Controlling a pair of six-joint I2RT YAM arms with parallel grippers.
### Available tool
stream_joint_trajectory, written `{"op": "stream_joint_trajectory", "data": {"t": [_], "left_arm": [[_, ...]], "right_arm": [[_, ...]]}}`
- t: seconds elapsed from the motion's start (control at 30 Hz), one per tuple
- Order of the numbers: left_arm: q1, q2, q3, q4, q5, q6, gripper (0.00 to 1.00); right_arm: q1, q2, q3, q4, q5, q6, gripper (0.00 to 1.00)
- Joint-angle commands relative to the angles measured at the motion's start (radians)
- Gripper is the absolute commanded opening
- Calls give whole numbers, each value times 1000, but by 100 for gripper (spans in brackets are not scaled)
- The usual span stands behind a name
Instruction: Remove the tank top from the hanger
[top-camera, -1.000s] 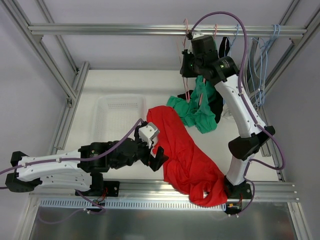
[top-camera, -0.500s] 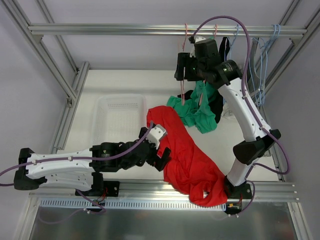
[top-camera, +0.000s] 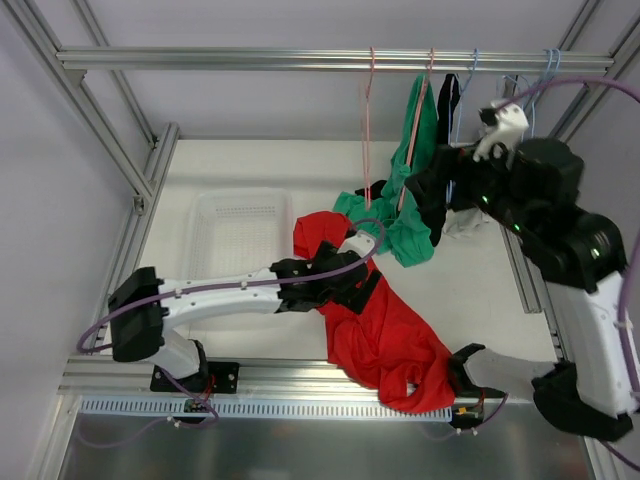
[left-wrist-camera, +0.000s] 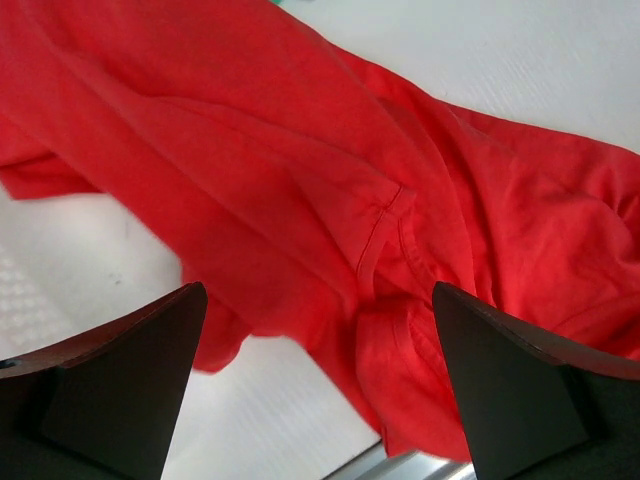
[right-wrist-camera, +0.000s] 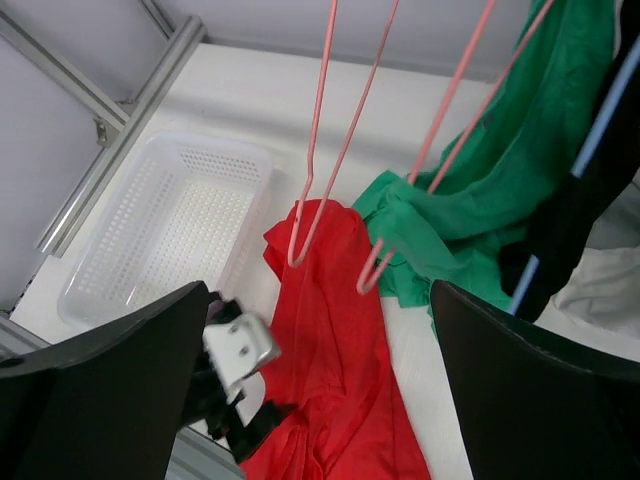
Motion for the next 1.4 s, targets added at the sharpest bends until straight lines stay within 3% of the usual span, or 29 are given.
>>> {"op": "stream_joint_trajectory", "data": {"t": [0.0,0.13,0.4,0.47,0.5,0.57,0.6,0.73,0.8,1.07,1.27,1.37], "left_arm": [[11,119,86,11,100,-24,99],[10,292,148,11,192,-78,99],[-22,570,234,6,167,-164,99],[-36,613,243,2,177,-207,81],[-41,636,240,2,189,-224,53],[-56,636,211,2,180,-273,21],[-61,613,183,0,160,-282,0],[-75,456,99,-12,71,-304,0],[-90,305,68,-18,24,-278,0],[-114,-159,116,-87,-156,-135,0],[-104,-267,322,-295,-309,-55,0],[-17,-275,465,-362,-348,-1,0]], "right_arm": [[-3,-232,-119,-66,27,-35,100],[-3,-432,-271,-104,14,-44,100],[-5,-616,-394,-151,-211,-97,99],[-3,-644,-412,-149,-231,-110,99],[-3,-651,-425,-151,-233,-115,100],[-5,-668,-432,-151,-227,-121,99],[-5,-673,-440,-149,-227,-123,99],[-5,-687,-455,-148,-205,-135,99],[-3,-691,-468,-140,-193,-140,99],[-3,-714,-506,-99,-156,-140,100],[-5,-721,-480,-86,-150,-144,99],[-5,-716,-475,-76,-157,-140,99]]}}
